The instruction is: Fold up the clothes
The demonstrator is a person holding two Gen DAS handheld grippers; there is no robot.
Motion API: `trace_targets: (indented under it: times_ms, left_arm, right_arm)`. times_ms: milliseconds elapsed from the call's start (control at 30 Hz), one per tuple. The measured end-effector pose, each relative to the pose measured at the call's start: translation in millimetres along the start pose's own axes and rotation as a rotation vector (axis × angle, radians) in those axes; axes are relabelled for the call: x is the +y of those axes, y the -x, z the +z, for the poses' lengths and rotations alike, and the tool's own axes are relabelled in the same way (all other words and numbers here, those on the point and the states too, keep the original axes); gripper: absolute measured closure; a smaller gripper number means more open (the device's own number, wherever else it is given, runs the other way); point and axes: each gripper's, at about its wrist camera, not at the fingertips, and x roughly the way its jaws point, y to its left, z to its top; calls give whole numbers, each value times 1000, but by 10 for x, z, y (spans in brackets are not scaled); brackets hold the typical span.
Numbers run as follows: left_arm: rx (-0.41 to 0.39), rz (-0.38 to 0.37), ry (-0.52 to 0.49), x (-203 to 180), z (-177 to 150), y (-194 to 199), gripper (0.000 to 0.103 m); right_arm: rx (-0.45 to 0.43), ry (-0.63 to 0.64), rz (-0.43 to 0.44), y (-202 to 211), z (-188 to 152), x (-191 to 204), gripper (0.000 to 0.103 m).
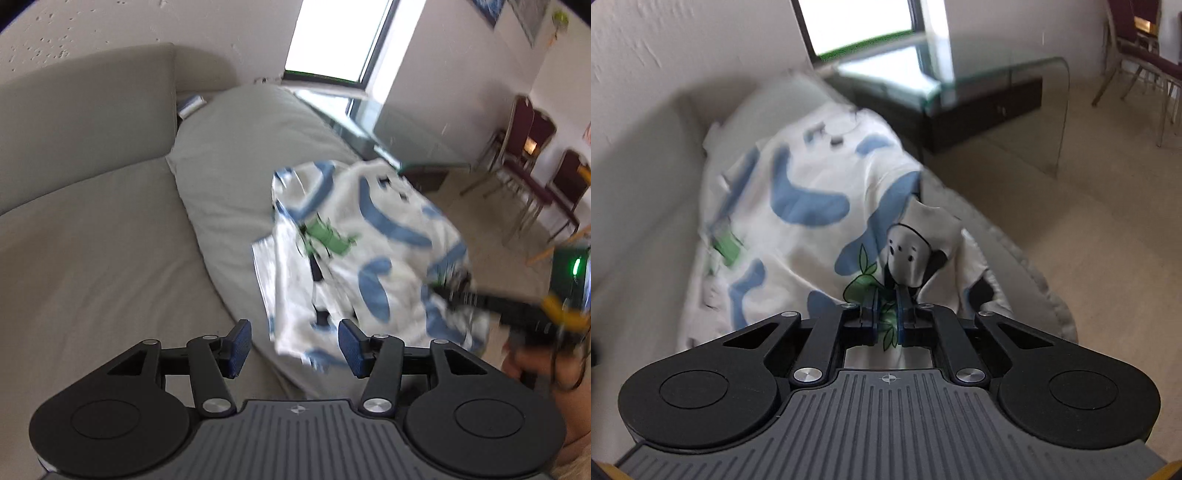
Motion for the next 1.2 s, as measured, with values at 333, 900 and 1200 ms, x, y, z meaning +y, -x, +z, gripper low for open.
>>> trace_targets:
  times_ms: [333, 900, 1200]
  left_arm:
    - [-26, 79, -58, -637, -78, 796, 2]
    - [-148, 132, -85, -1268, -194, 1514, 1]
    - [-136, 131, -105, -1455, -227, 1424, 1]
  right_arm:
    - [-53, 54, 220, 1615, 268, 281, 30]
    - [-67, 326, -6, 3046, 104, 412, 0]
    - [-55, 284, 23, 3088, 39, 193, 0]
